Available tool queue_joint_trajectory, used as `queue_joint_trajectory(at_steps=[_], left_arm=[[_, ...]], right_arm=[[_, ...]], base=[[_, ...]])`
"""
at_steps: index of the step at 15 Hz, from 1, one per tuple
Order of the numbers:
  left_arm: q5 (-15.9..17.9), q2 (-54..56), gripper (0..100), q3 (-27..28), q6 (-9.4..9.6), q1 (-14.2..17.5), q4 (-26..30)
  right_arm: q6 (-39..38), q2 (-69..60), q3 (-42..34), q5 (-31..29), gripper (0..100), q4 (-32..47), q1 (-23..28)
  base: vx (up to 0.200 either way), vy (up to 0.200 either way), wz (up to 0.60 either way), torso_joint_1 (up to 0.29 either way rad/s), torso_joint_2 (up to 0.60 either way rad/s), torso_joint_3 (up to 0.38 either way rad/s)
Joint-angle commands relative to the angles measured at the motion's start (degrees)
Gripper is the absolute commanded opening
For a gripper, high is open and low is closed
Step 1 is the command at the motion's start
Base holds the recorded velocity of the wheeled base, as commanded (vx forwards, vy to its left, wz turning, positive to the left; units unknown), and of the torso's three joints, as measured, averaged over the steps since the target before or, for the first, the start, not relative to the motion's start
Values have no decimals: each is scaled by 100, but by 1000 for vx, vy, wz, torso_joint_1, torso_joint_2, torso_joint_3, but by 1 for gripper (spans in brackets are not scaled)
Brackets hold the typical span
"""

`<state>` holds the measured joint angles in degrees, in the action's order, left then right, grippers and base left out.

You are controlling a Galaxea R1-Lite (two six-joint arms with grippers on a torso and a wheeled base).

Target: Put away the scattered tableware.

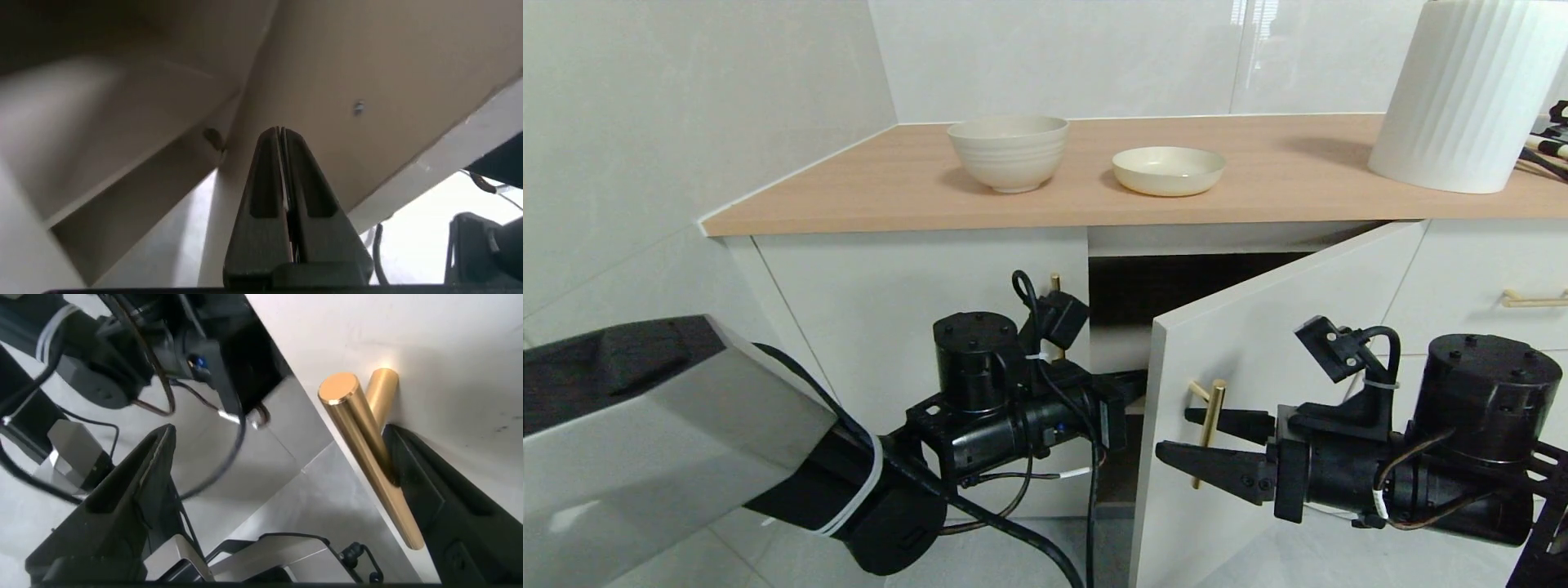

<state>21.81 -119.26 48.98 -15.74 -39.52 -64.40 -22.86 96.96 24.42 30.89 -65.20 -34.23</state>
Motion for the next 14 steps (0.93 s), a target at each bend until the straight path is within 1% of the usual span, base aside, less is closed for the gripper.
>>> queue_joint_trajectory(at_steps=[1, 3, 5, 6, 7, 9, 10, 11, 13, 14], left_arm=[[8, -97, 0, 112, -8, -82, -2], [-1, -176, 0, 305, -8, -144, -2], [-1, -185, 0, 375, -8, -179, -2], [-1, -185, 0, 393, -8, -187, -2], [-1, -185, 0, 393, -8, -187, -2], [-1, -185, 0, 384, -8, -196, -2], [-10, -168, 0, 375, -8, -205, -2], [-45, -168, 0, 375, -8, -205, -2], [-89, -150, 0, 366, -8, -223, -2], [-98, -141, 0, 349, -8, -223, -2]], right_arm=[[9, 42, 10, -13, 100, -2, 83], [9, 33, 19, -13, 100, -2, 259], [97, 59, 63, -13, 100, -2, 444], [282, 156, 89, -13, 100, 7, 699], [449, 156, 89, -4, 100, 7, 848], [765, -55, -60, -4, 100, 60, 883], [941, -389, -324, -4, 100, 244, 883], [1003, -714, -491, -4, 100, 587, 883], [1082, -1400, -640, -4, 100, 1334, 883], [1178, -1857, -658, -4, 100, 1879, 874]], base=[[0, 0, 0, 0, 0, 0], [0, 0, 0, 0, 0, 0], [0, 0, 0, 0, 0, 0], [0, 0, 0, 0, 0, 0], [0, 0, 0, 0, 0, 0], [0, 0, 0, 0, 0, 0], [0, 0, 0, 0, 0, 0], [0, 0, 0, 0, 0, 0], [0, 0, 0, 0, 0, 0], [0, 0, 0, 0, 0, 0]])
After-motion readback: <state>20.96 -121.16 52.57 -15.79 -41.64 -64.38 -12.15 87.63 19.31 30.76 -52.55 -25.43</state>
